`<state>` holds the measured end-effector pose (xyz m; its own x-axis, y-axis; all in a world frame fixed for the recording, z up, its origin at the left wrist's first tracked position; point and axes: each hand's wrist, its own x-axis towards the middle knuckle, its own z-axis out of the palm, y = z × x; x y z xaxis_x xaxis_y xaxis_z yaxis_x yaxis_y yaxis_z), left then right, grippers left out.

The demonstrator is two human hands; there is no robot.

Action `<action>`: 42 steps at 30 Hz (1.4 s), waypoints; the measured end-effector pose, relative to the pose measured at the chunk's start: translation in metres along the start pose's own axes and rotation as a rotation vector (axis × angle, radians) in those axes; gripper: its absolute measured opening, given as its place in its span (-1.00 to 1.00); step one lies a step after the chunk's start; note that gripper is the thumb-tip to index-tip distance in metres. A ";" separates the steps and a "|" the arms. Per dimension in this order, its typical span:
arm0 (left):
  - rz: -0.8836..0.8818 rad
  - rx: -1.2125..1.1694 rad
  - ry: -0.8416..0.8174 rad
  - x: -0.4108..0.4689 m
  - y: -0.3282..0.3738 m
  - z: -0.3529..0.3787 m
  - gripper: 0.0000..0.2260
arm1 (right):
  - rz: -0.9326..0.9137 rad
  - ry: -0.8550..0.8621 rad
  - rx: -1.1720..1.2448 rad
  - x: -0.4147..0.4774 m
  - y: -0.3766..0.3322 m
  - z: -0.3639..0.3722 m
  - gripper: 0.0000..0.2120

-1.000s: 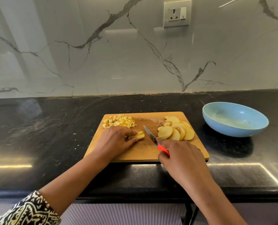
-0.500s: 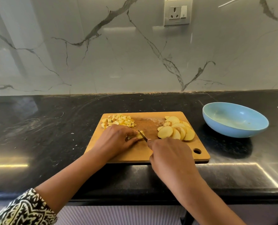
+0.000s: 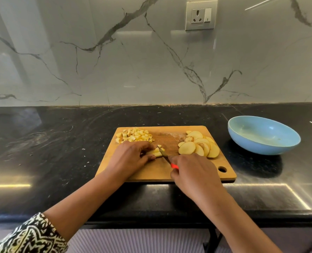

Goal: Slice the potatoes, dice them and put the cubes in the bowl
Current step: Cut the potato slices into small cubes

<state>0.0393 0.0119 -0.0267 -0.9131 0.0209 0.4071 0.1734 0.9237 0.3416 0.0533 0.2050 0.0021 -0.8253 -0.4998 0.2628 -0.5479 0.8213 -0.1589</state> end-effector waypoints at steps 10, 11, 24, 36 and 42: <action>-0.045 0.072 -0.003 -0.001 0.007 0.000 -0.69 | -0.051 -0.044 -0.007 -0.033 0.003 -0.011 -0.65; -0.042 0.081 -0.002 -0.001 0.007 0.001 -0.69 | -0.045 -0.045 -0.010 -0.034 0.003 -0.013 -0.65; -0.049 0.060 0.001 -0.001 0.007 0.001 -0.71 | -0.033 0.081 -0.059 0.017 -0.004 0.016 -0.77; -0.026 0.048 0.008 -0.002 0.008 -0.001 -0.68 | -0.001 0.149 0.073 -0.015 0.004 0.010 -0.60; -0.009 0.074 0.010 -0.001 0.008 -0.001 -0.67 | 0.013 0.083 0.072 -0.018 0.001 0.008 -0.58</action>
<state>0.0414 0.0188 -0.0238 -0.9107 0.0084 0.4129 0.1366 0.9497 0.2818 0.0668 0.2130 -0.0106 -0.8201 -0.4620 0.3377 -0.5478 0.8044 -0.2300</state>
